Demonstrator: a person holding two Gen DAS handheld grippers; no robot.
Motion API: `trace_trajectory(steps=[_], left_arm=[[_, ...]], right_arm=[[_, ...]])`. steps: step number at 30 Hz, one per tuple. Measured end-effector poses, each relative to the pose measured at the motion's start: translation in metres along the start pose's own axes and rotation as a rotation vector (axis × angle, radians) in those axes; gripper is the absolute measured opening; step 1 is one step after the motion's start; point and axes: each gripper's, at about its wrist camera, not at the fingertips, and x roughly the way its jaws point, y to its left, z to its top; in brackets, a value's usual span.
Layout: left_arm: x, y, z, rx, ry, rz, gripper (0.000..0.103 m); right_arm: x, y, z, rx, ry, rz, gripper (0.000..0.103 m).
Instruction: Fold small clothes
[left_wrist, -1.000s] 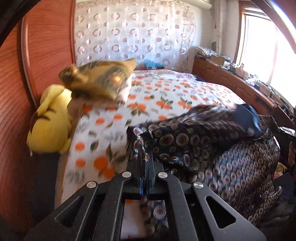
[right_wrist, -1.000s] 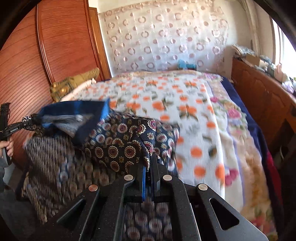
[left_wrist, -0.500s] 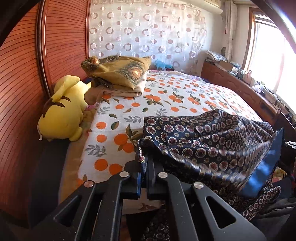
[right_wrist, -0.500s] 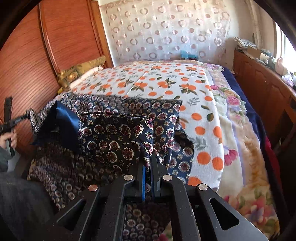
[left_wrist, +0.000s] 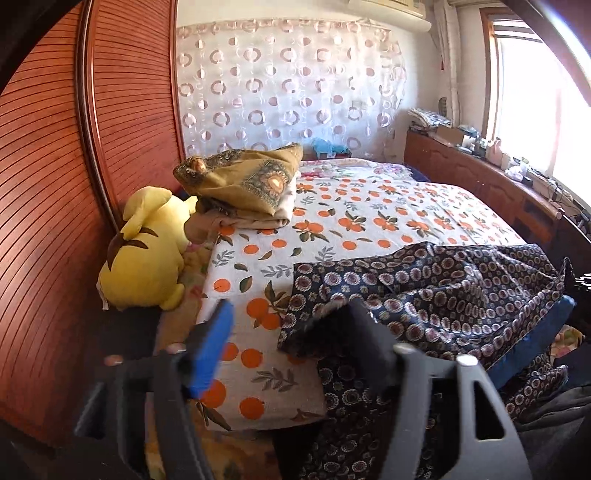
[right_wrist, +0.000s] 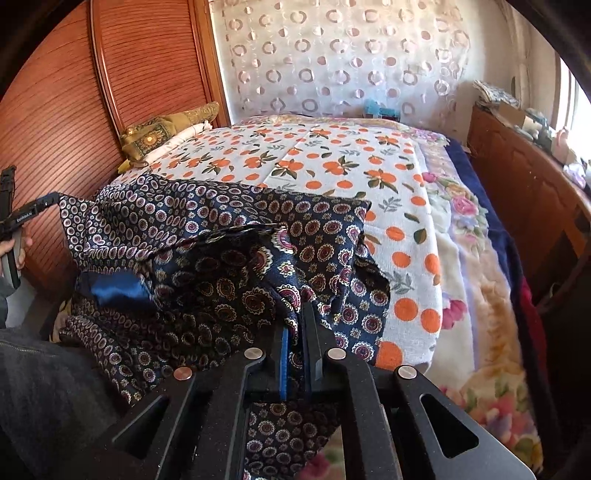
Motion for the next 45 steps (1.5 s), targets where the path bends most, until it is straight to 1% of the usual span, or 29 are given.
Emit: trace_trajectory(steps=[1, 7, 10, 11, 12, 16, 18, 21, 26, 28, 30, 32, 39, 43, 45], left_arm=[[0.000, 0.000, 0.001, -0.001, -0.001, 0.000, 0.076], [-0.001, -0.007, 0.005, -0.002, -0.007, -0.008, 0.077], [0.000, -0.012, 0.006, -0.006, -0.014, -0.027, 0.077], [0.002, -0.015, 0.006, -0.002, -0.010, -0.033, 0.077], [0.004, -0.017, 0.006, 0.002, -0.007, -0.036, 0.077], [0.015, -0.023, 0.007, 0.012, 0.010, -0.046, 0.077], [0.025, -0.026, 0.009, 0.018, 0.022, -0.050, 0.077], [0.044, -0.027, 0.012, 0.023, 0.048, -0.047, 0.077], [0.077, -0.023, 0.016, 0.025, 0.094, -0.035, 0.077], [0.088, -0.019, 0.018, 0.016, 0.113, -0.029, 0.077], [0.096, -0.014, 0.020, 0.001, 0.126, -0.032, 0.077], [0.102, -0.010, 0.021, -0.014, 0.134, -0.039, 0.077], [0.120, -0.002, 0.021, -0.041, 0.179, -0.063, 0.077], [0.126, 0.002, 0.020, -0.070, 0.199, -0.089, 0.077], [0.129, 0.005, 0.019, -0.096, 0.208, -0.102, 0.077]], right_arm=[[-0.003, 0.002, 0.001, -0.013, 0.000, -0.007, 0.008], [-0.026, 0.006, 0.006, -0.055, -0.001, -0.028, 0.024], [-0.033, 0.004, 0.008, -0.050, -0.023, -0.027, 0.033], [-0.033, 0.003, 0.009, -0.041, -0.030, -0.023, 0.040], [-0.033, 0.003, 0.011, -0.032, -0.038, -0.018, 0.044], [-0.031, 0.005, 0.017, -0.030, -0.066, -0.016, 0.050], [-0.023, 0.004, 0.022, -0.035, -0.082, -0.017, 0.051], [0.001, -0.005, 0.031, -0.015, -0.086, -0.031, 0.053], [0.043, -0.018, 0.049, 0.005, -0.071, -0.023, 0.053], [0.057, -0.021, 0.054, 0.001, -0.060, -0.028, 0.056], [0.070, -0.025, 0.058, 0.011, -0.043, -0.025, 0.071], [0.080, -0.030, 0.061, 0.034, -0.027, -0.021, 0.077], [0.104, -0.049, 0.067, 0.089, 0.036, -0.103, 0.078], [0.113, -0.060, 0.073, 0.131, 0.050, -0.086, 0.078], [0.118, -0.059, 0.077, 0.140, 0.053, -0.077, 0.078]])
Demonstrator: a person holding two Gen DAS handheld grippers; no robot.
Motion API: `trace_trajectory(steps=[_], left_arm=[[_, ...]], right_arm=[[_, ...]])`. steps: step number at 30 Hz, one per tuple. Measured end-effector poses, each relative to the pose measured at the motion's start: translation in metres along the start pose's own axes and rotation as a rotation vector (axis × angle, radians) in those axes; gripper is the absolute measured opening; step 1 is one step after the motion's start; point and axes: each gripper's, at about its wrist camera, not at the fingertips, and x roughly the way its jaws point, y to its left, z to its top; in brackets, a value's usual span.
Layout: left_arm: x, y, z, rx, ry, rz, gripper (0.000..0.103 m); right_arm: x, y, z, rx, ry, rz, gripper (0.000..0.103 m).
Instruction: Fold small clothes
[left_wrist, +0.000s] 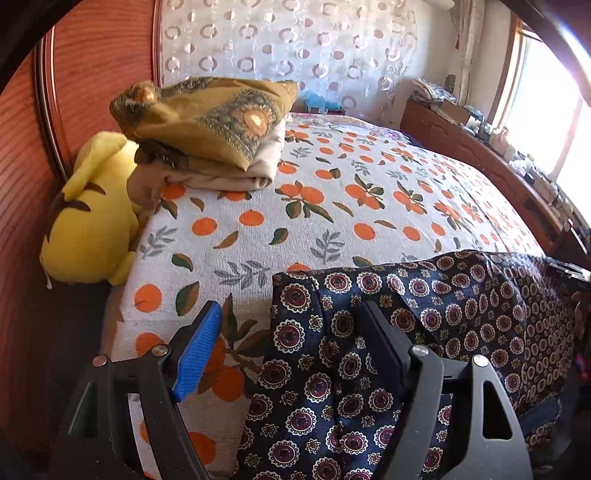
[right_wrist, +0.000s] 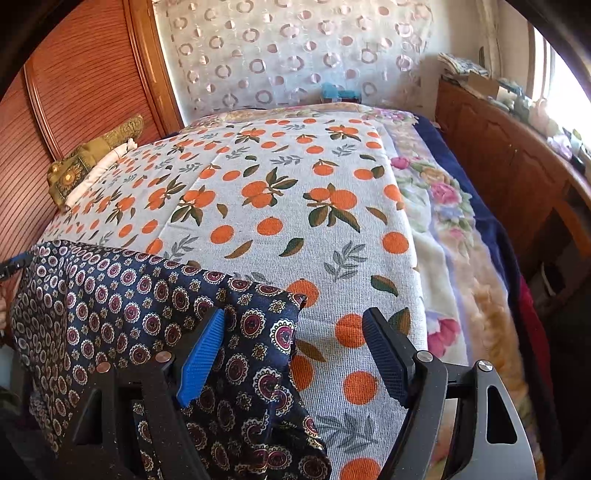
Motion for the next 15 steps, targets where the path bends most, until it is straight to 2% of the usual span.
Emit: trace_trajectory(steps=[5, 9, 15], left_arm=[[0.0027, 0.0010, 0.0001, -0.005, 0.003, -0.007, 0.076], [0.0070, 0.0035, 0.0008, -0.031, 0.015, -0.057, 0.069], [0.0078, 0.0005, 0.0013, -0.026, 0.013, -0.068, 0.056]], right_arm=[[0.0039, 0.0024, -0.0031, -0.023, 0.000, 0.000, 0.078], [0.0090, 0.0083, -0.0057, -0.061, 0.008, -0.017, 0.078], [0.0106, 0.0072, -0.0051, -0.060, 0.005, -0.007, 0.076]])
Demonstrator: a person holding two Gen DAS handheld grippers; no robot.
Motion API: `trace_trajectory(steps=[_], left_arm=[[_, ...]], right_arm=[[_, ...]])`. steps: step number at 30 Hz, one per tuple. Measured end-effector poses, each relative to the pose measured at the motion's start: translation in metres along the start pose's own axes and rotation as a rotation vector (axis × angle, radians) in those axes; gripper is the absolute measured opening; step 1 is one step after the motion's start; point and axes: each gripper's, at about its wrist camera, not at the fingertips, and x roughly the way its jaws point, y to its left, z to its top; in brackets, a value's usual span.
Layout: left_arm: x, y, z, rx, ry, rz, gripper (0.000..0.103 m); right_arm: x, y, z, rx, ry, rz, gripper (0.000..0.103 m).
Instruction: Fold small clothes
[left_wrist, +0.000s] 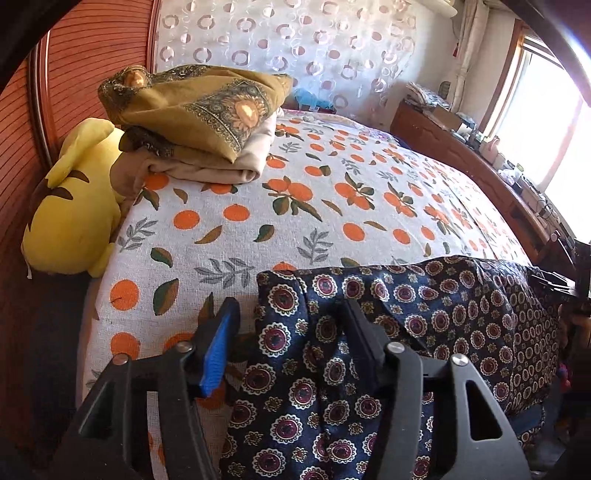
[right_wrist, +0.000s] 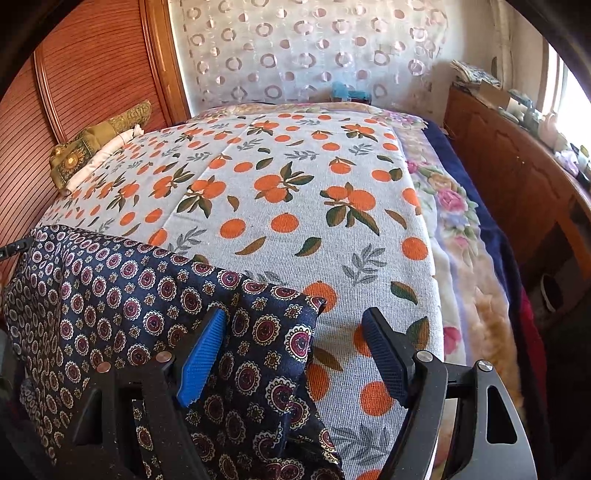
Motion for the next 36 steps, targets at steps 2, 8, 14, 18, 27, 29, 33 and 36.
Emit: trace_trajectory(steps=[2, 8, 14, 18, 27, 29, 33, 36], left_arm=[[-0.001, -0.002, -0.002, 0.006, 0.000, 0.004, 0.052], [-0.001, -0.006, -0.004, 0.006, 0.008, -0.026, 0.026], [-0.025, -0.022, -0.003, 0.027, -0.045, -0.046, 0.007], [-0.066, -0.040, 0.004, 0.059, -0.143, -0.080, 0.006], [-0.147, -0.073, 0.044, 0.143, -0.362, -0.100, 0.006], [-0.153, -0.076, 0.057, 0.158, -0.388, -0.091, 0.006], [-0.153, -0.077, 0.093, 0.174, -0.436, -0.068, 0.006], [-0.143, -0.077, 0.123, 0.184, -0.463, -0.036, 0.006]], right_arm=[[-0.001, 0.003, -0.002, -0.012, -0.007, 0.006, 0.070], [-0.009, 0.016, -0.011, -0.047, -0.013, 0.043, 0.035], [-0.019, 0.018, -0.018, -0.046, -0.020, 0.111, 0.007], [-0.059, 0.018, -0.012, -0.048, -0.122, 0.115, 0.006], [-0.154, 0.035, 0.025, -0.151, -0.345, 0.029, 0.006], [-0.165, 0.040, 0.035, -0.186, -0.370, 0.007, 0.005], [-0.181, 0.040, 0.062, -0.230, -0.414, -0.051, 0.005], [-0.181, 0.037, 0.083, -0.247, -0.437, -0.099, 0.005]])
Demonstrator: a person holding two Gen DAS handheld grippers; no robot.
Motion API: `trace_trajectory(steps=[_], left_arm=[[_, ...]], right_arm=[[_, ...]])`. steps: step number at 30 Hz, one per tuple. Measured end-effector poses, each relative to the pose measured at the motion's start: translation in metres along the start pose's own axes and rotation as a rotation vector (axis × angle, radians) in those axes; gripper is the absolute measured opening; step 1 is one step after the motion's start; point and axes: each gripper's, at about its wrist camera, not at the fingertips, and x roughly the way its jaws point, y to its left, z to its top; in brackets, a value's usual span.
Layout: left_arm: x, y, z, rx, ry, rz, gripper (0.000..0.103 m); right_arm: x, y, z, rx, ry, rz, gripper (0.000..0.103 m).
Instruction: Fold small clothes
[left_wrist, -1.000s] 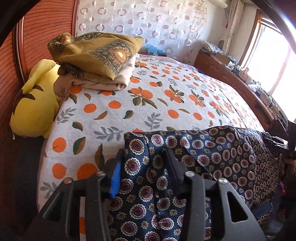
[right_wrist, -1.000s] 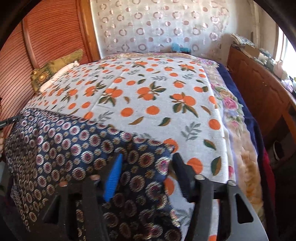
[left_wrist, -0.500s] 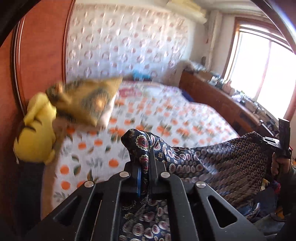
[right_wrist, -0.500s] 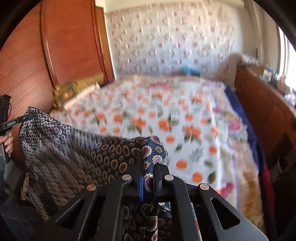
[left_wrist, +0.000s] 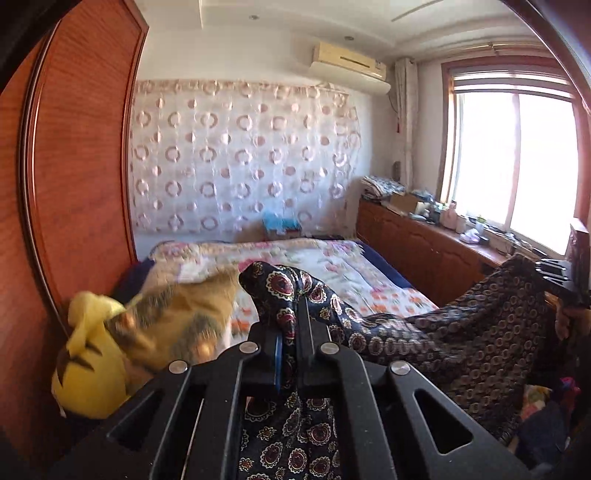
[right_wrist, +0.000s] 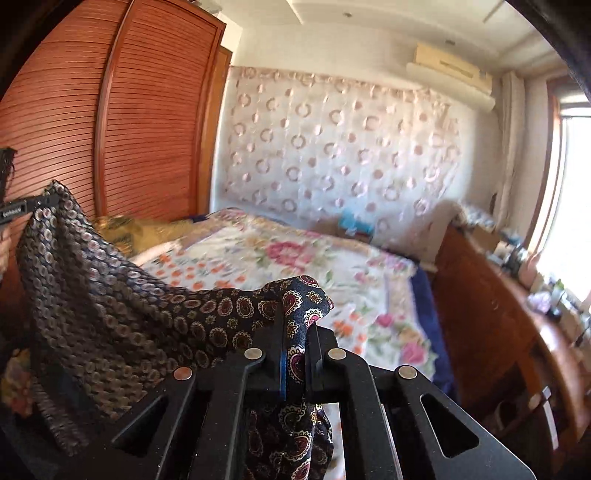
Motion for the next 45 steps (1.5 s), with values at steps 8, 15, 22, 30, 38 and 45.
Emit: trace_trajectory(steps=[8, 15, 22, 30, 38, 45], left_arm=[[0.115, 0.025, 0.028, 0.003, 0.055, 0.111, 0.006], [0.193, 0.024, 0.005, 0.046, 0.167, 0.135, 0.006], [0.228, 0.028, -0.016, 0.045, 0.263, 0.119, 0.006], [0.223, 0.021, -0.006, 0.103, 0.254, 0.130, 0.032], [0.210, 0.009, 0.000, 0.116, 0.255, 0.053, 0.079], [0.196, -0.020, -0.030, 0.102, 0.312, -0.034, 0.083]], right_arm=[[0.099, -0.009, 0.029, 0.002, 0.063, -0.123, 0.006], [0.199, 0.002, 0.023, -0.005, 0.213, -0.149, 0.006], [0.256, 0.017, 0.009, -0.001, 0.341, -0.114, 0.006], [0.277, 0.002, 0.009, 0.042, 0.395, -0.080, 0.006], [0.285, -0.042, 0.000, 0.085, 0.385, -0.081, 0.007], [0.294, -0.038, -0.004, 0.123, 0.364, -0.097, 0.029]])
